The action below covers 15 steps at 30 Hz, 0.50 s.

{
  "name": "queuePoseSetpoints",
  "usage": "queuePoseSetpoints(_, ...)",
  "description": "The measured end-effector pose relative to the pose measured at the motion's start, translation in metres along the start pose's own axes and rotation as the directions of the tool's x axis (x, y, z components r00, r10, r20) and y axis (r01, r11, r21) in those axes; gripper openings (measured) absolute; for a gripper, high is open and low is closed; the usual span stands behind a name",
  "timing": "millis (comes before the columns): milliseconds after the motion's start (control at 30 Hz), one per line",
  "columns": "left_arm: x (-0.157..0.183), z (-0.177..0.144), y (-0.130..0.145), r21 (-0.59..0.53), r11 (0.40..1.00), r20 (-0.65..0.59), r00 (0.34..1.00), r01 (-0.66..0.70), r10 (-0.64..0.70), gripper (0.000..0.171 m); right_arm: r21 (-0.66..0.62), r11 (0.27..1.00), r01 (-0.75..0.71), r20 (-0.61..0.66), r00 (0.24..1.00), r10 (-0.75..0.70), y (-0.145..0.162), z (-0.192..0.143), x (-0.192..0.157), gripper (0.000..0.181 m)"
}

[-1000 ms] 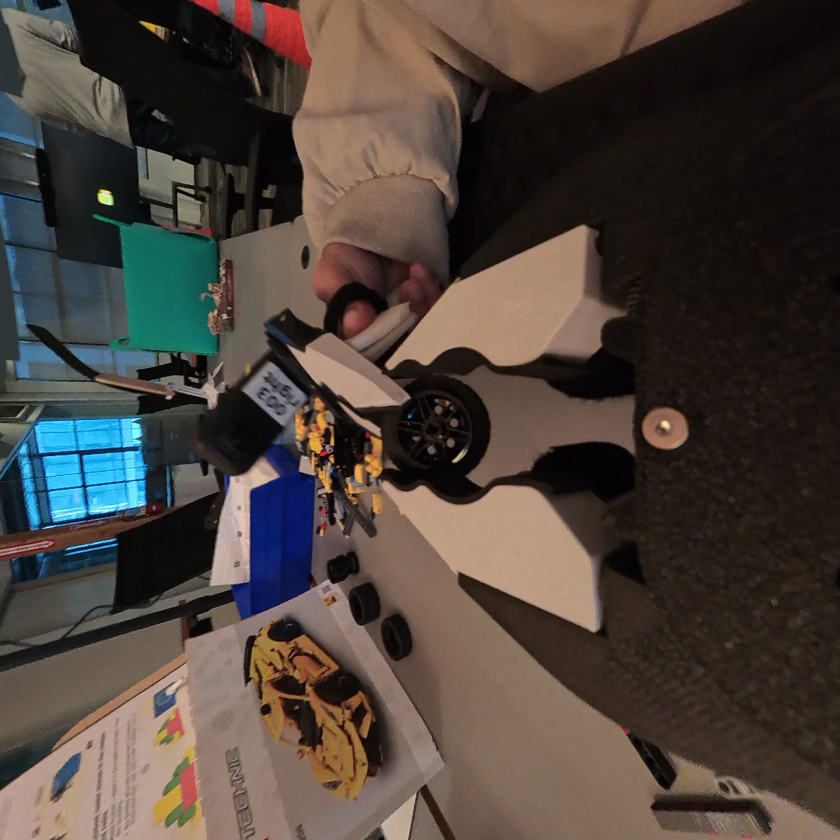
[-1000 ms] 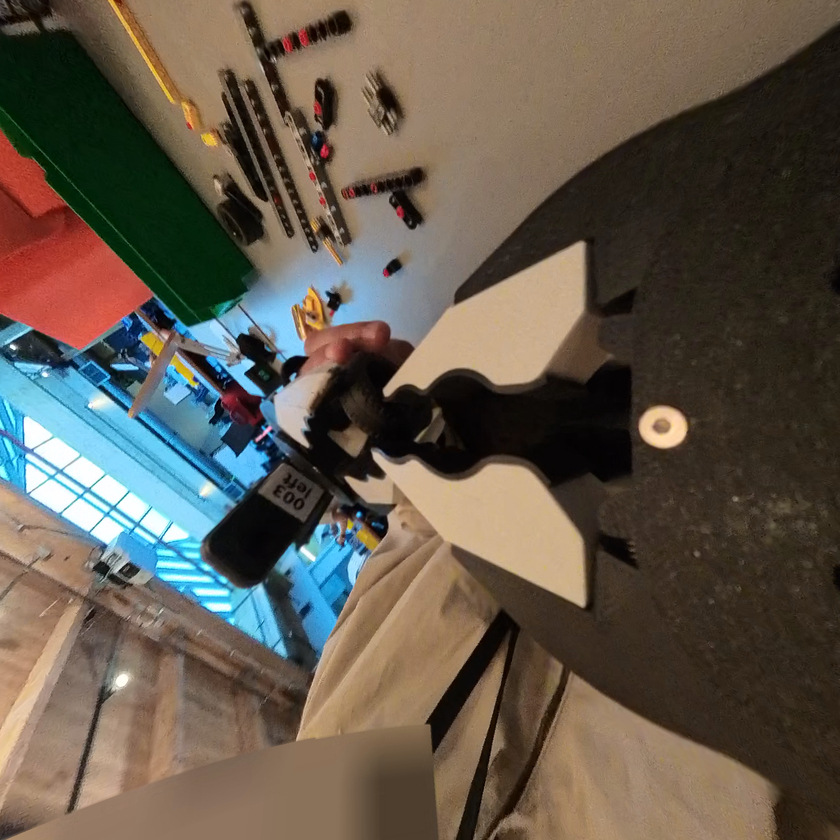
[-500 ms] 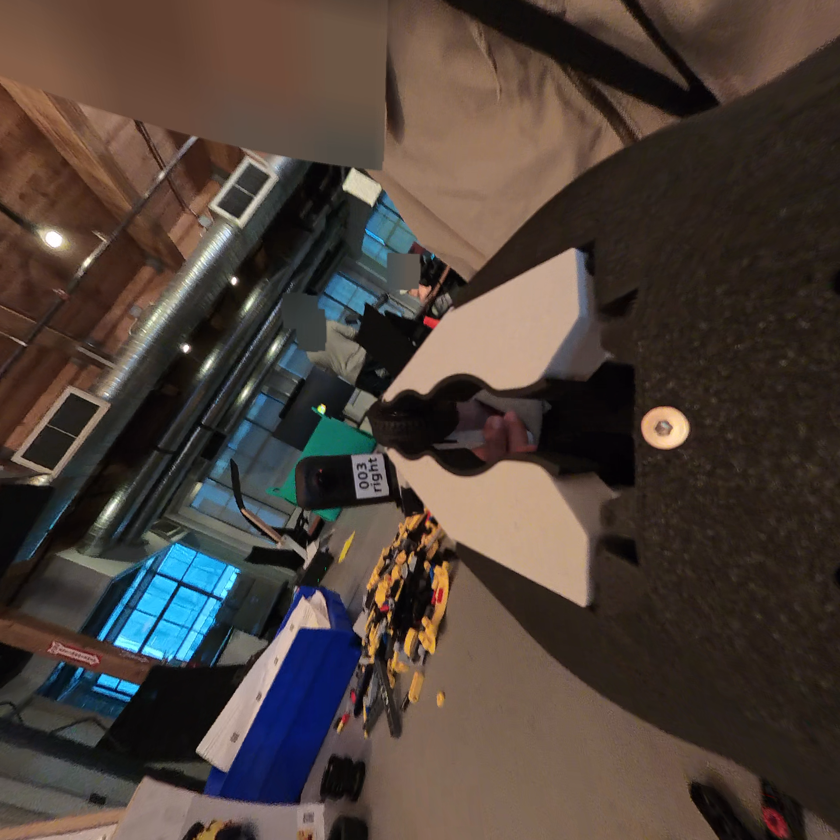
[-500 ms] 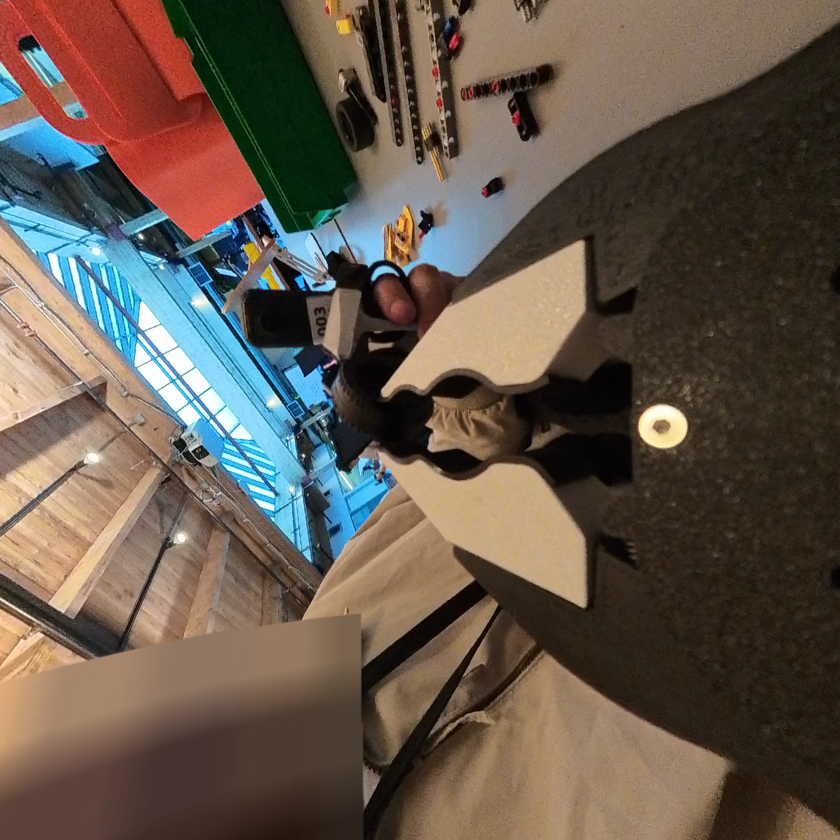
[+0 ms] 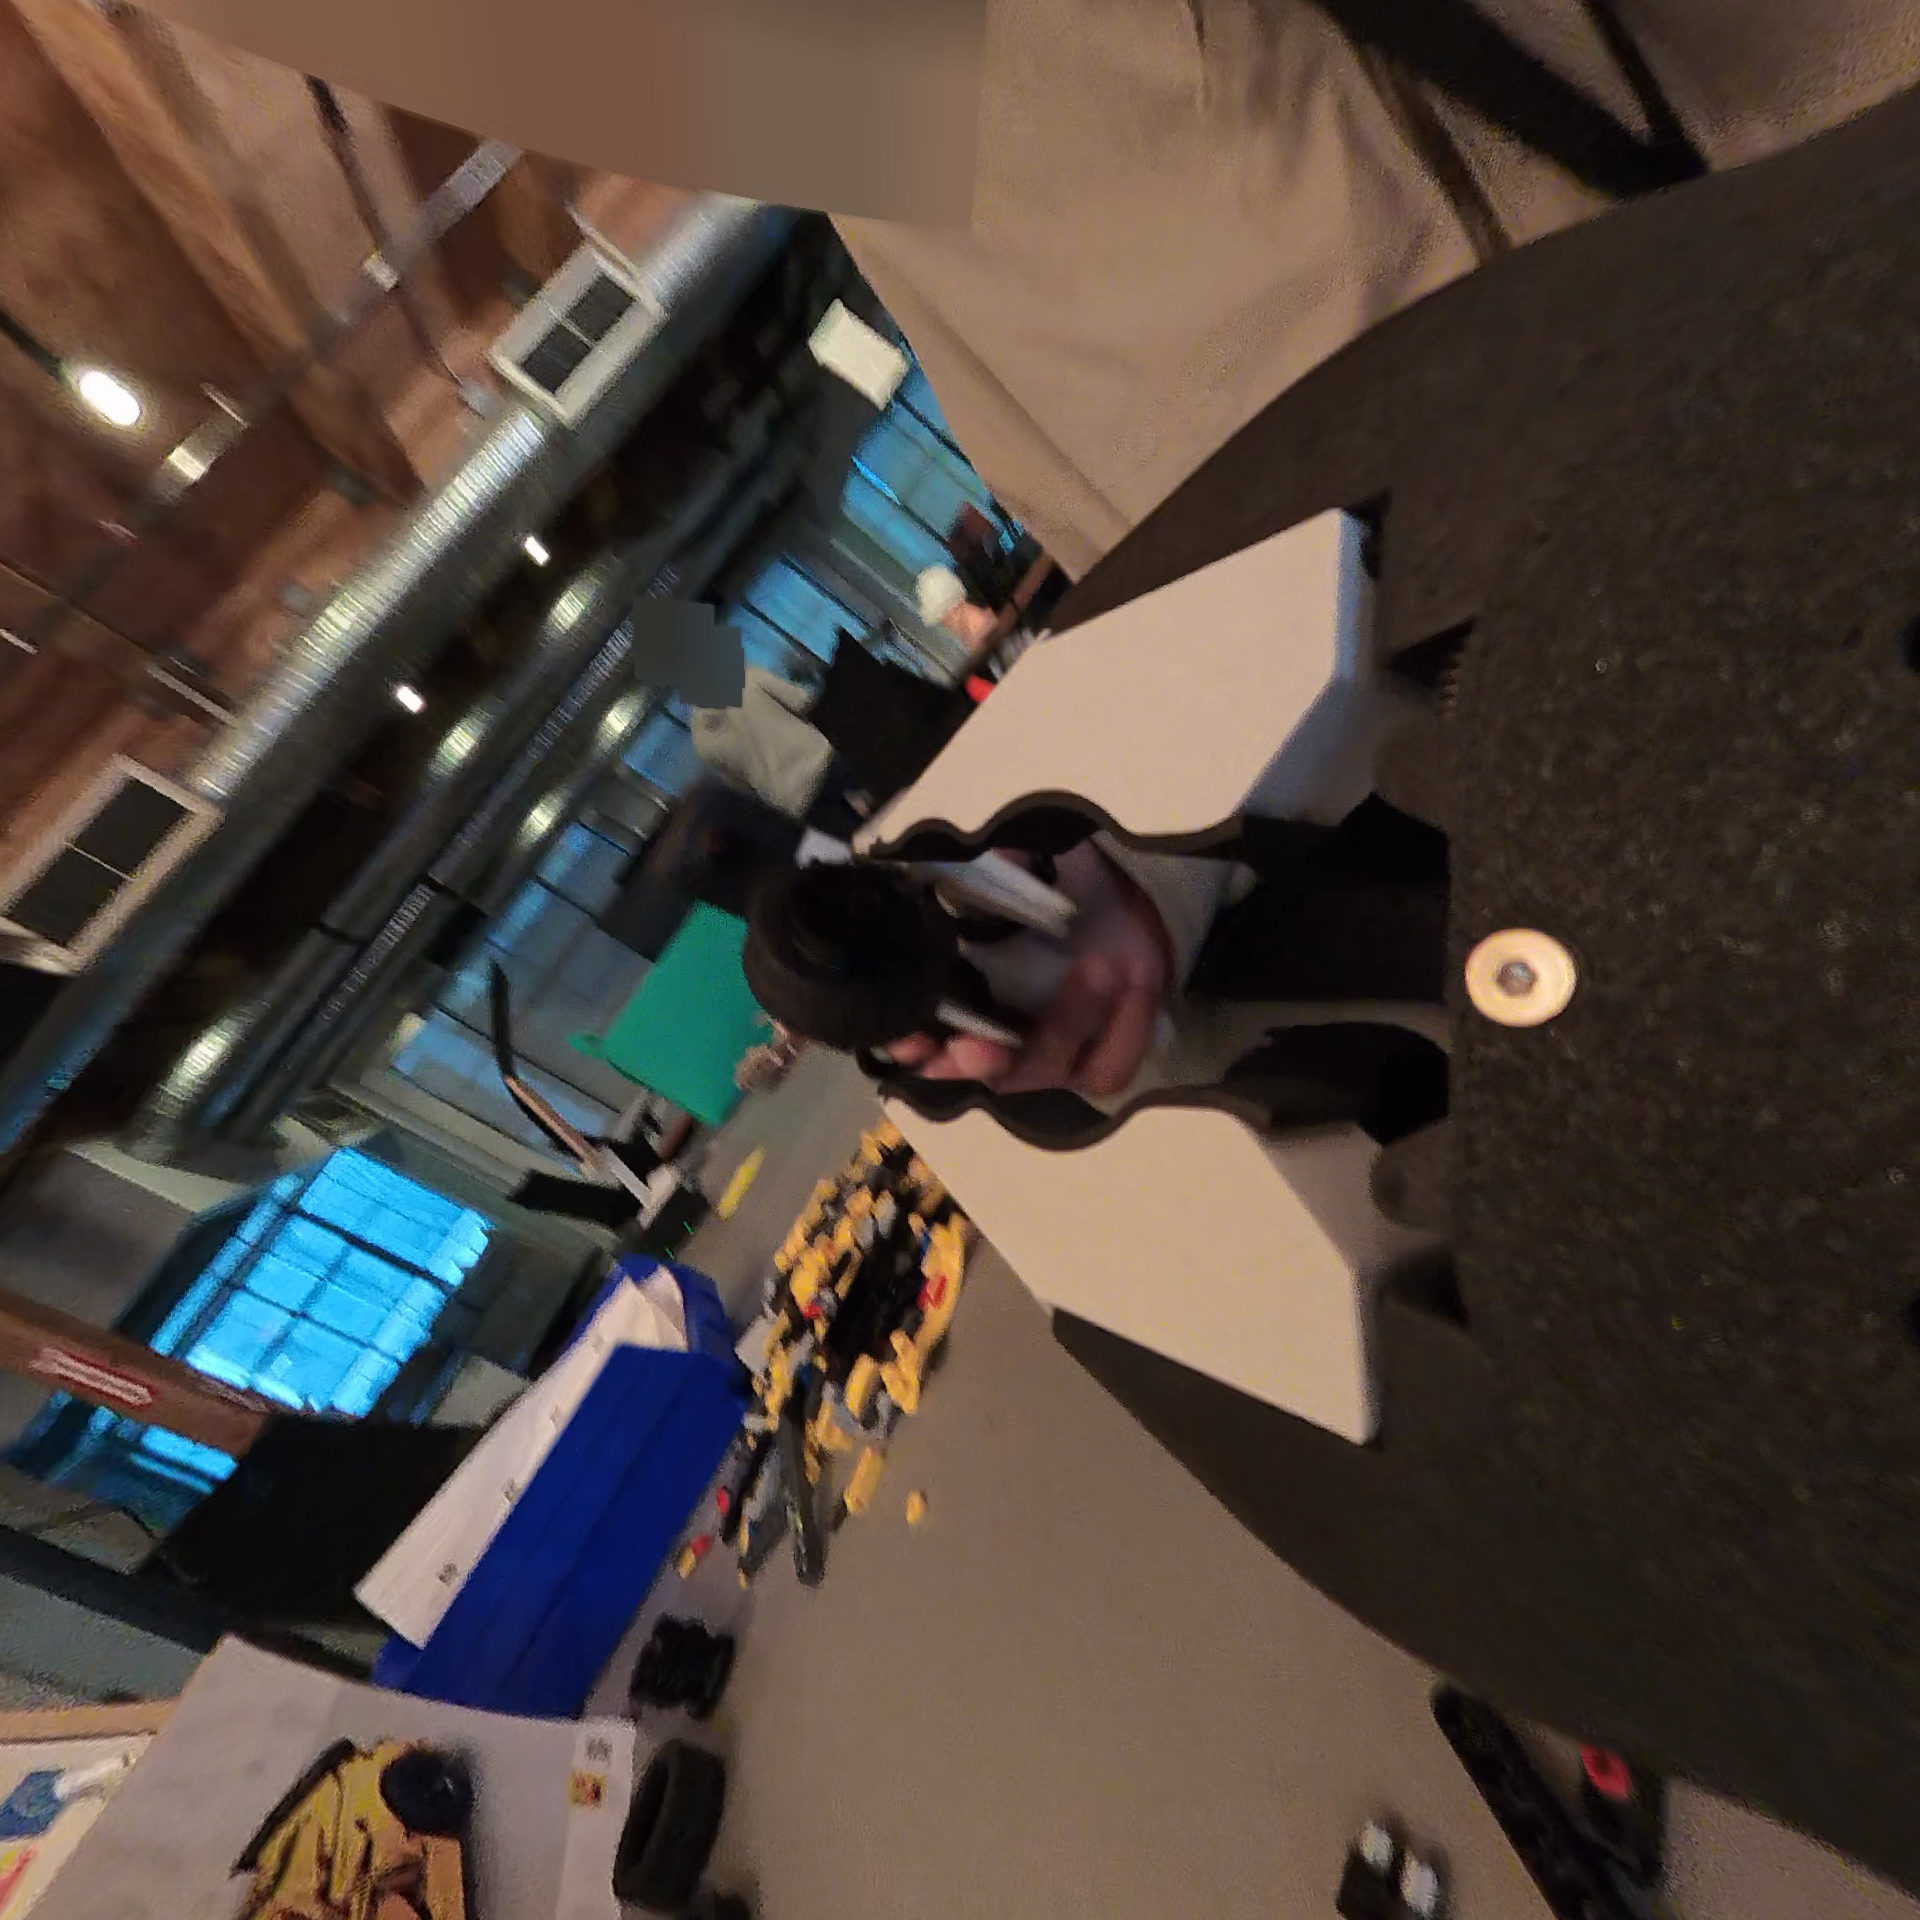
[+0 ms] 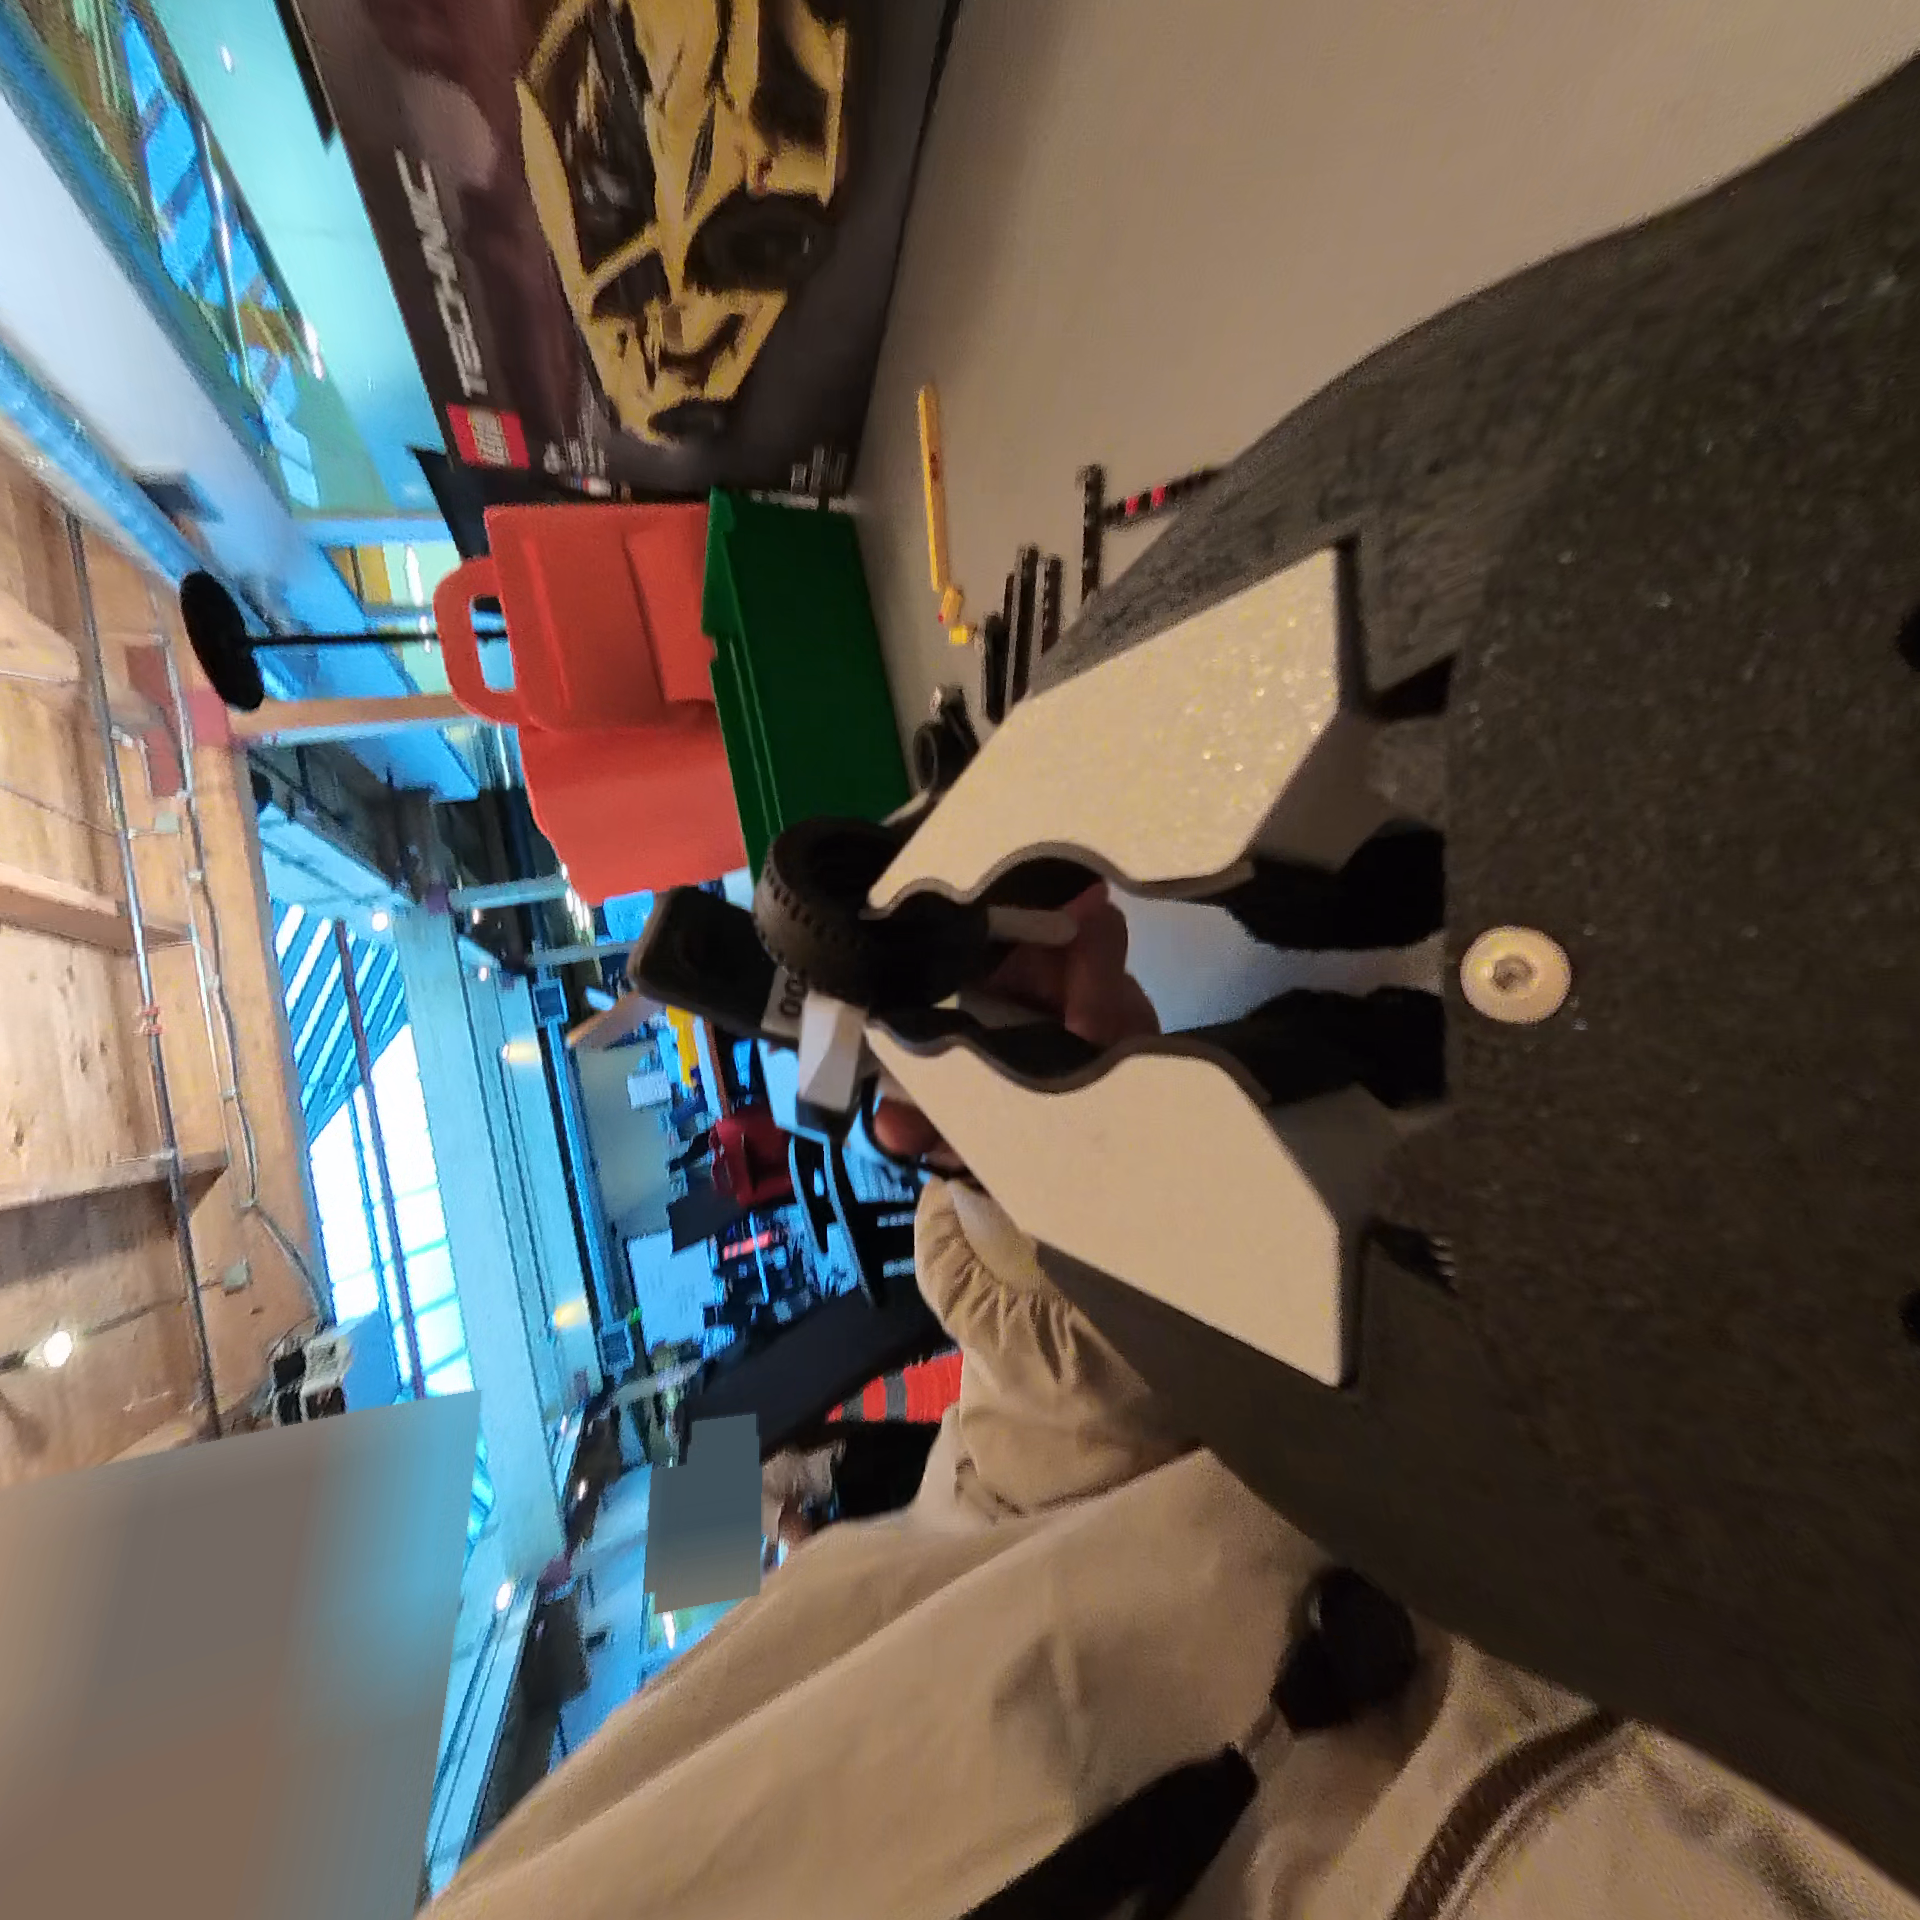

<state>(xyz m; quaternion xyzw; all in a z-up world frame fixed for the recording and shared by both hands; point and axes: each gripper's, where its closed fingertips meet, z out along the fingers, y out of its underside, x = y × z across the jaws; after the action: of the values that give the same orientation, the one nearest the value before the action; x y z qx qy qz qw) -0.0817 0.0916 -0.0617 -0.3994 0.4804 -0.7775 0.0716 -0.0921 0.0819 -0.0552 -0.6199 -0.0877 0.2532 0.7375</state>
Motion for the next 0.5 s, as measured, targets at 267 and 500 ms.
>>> queuePoseSetpoints(267,0.041,-0.001,-0.001,-0.003,0.997,-0.254,0.964,0.081,-0.079,0.019,-0.028,0.911,-0.412,0.339,0.853,0.397,-0.010,0.000,-0.034,0.016)
queuePoseSetpoints(500,0.036,0.003,0.015,-0.077,0.997,-0.210,0.977,0.010,-0.026,0.018,-0.098,0.753,-0.651,0.404,0.666,0.628,-0.009,-0.004,-0.026,0.016)
